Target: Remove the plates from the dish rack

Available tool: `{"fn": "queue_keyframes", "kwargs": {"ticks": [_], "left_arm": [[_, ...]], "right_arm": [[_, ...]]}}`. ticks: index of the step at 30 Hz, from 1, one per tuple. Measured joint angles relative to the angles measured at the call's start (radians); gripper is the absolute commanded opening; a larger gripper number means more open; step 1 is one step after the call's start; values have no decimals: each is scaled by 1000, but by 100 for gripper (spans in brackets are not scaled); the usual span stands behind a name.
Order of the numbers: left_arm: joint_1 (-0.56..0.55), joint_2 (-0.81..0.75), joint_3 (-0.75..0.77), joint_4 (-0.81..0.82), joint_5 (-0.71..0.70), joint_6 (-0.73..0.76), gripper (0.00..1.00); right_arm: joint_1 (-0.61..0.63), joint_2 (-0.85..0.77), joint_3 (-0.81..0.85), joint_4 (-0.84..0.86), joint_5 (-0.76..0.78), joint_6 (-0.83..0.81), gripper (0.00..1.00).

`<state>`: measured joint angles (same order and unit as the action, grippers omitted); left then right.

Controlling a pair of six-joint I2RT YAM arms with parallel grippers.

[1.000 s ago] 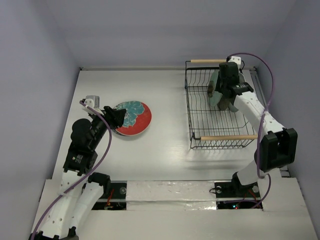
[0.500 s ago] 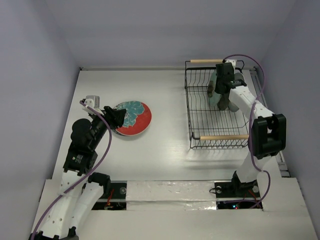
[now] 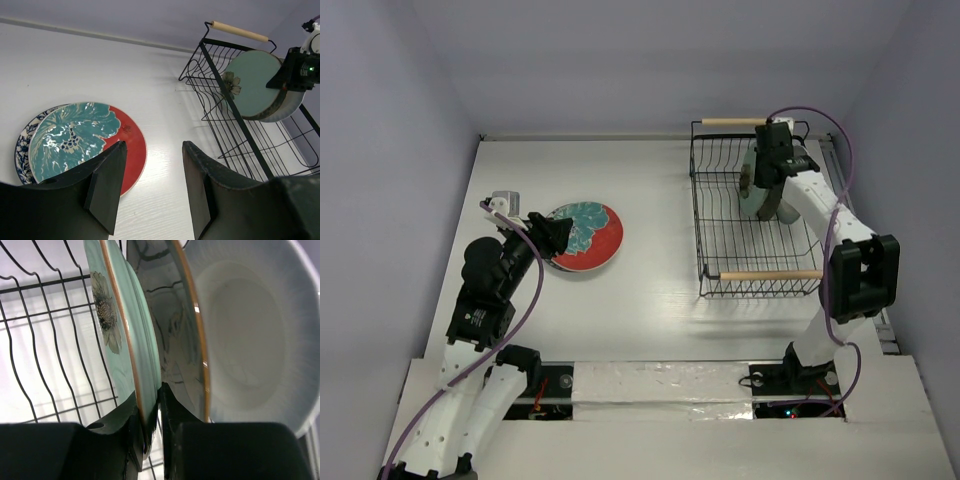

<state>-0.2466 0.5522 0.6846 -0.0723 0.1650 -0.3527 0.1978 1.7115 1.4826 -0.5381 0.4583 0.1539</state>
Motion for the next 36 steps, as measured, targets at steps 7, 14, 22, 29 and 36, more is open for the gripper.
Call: {"fn": "queue_keyframes", "kwargs": {"ticks": [7, 14, 22, 29, 36], "left_arm": [[0, 0, 0, 0, 3, 0, 46], [0, 0, 0, 0, 3, 0, 46], [0, 0, 0, 0, 3, 0, 46], [0, 0, 0, 0, 3, 0, 46], [0, 0, 0, 0, 2, 0, 46]], "right_arm": [[8, -64, 42, -54, 14, -20, 0], [13, -207, 48, -69, -19, -16, 0], [59, -431, 45, -37, -185, 45, 0], [191, -488, -15, 137, -392, 165, 0], [371, -244, -61, 348, -561, 302, 0]]}}
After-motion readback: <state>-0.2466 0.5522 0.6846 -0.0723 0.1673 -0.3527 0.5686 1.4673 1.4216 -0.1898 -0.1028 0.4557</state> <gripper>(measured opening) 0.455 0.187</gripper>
